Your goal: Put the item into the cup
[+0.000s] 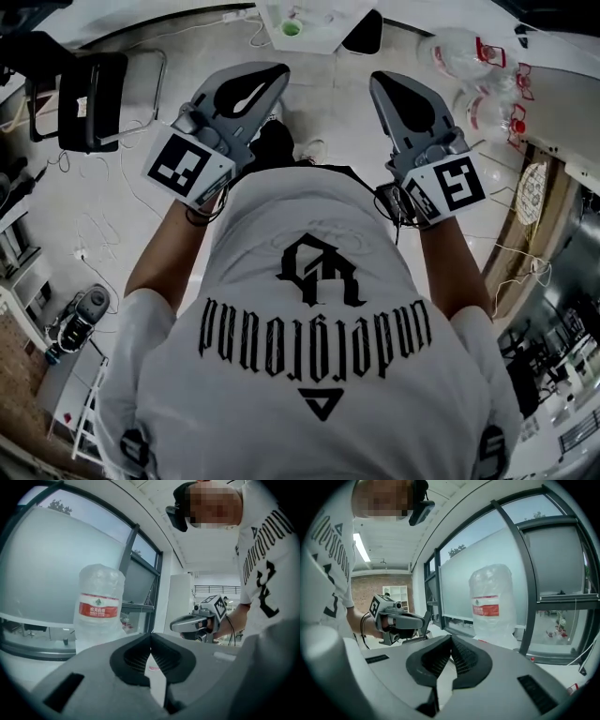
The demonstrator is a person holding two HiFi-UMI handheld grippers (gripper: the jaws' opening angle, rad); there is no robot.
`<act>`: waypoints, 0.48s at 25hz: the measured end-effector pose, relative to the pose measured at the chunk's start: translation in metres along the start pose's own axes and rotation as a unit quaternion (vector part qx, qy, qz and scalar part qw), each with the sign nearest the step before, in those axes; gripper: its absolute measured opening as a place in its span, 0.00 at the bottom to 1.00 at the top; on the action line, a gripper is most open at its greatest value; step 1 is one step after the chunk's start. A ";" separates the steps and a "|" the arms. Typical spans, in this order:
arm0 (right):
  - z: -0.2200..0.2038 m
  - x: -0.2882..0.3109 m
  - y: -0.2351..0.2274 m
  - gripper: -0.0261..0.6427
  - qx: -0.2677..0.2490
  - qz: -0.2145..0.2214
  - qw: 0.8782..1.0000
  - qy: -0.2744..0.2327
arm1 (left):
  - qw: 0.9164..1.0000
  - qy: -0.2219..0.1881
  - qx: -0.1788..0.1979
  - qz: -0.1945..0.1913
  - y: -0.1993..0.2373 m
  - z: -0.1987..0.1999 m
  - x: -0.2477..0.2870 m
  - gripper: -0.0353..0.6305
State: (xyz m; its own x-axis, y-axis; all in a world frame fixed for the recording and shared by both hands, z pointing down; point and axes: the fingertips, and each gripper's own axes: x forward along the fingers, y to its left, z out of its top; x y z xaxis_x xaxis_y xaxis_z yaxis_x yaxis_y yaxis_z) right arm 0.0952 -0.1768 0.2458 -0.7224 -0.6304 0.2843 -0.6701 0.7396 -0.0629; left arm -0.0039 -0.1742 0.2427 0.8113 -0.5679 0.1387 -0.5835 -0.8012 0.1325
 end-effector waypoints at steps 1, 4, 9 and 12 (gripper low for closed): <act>0.002 -0.008 0.000 0.06 0.000 -0.004 1.000 -0.002 | 1.000 -0.002 0.004 0.001 -0.004 0.004 -0.003 0.08; 0.007 -0.030 0.000 0.06 -0.006 -0.010 1.000 -0.008 | 1.000 -0.007 0.011 0.000 -0.014 0.020 -0.007 0.07; 0.017 -0.060 0.002 0.06 -0.007 -0.020 1.000 -0.021 | 0.999 -0.033 0.020 -0.003 -0.029 0.051 -0.015 0.08; 0.027 -0.071 0.006 0.06 -0.009 -0.023 0.999 -0.034 | 0.999 -0.034 0.022 0.002 -0.036 0.060 -0.020 0.08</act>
State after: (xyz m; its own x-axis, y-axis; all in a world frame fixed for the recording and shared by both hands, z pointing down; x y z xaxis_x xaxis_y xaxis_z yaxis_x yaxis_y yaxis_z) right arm 0.1381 -0.1339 0.1991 -0.7014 -0.6778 0.2206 -0.6999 0.7134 -0.0339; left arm 0.0028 -0.1456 0.1761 0.8105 -0.5813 0.0715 -0.5857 -0.8056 0.0891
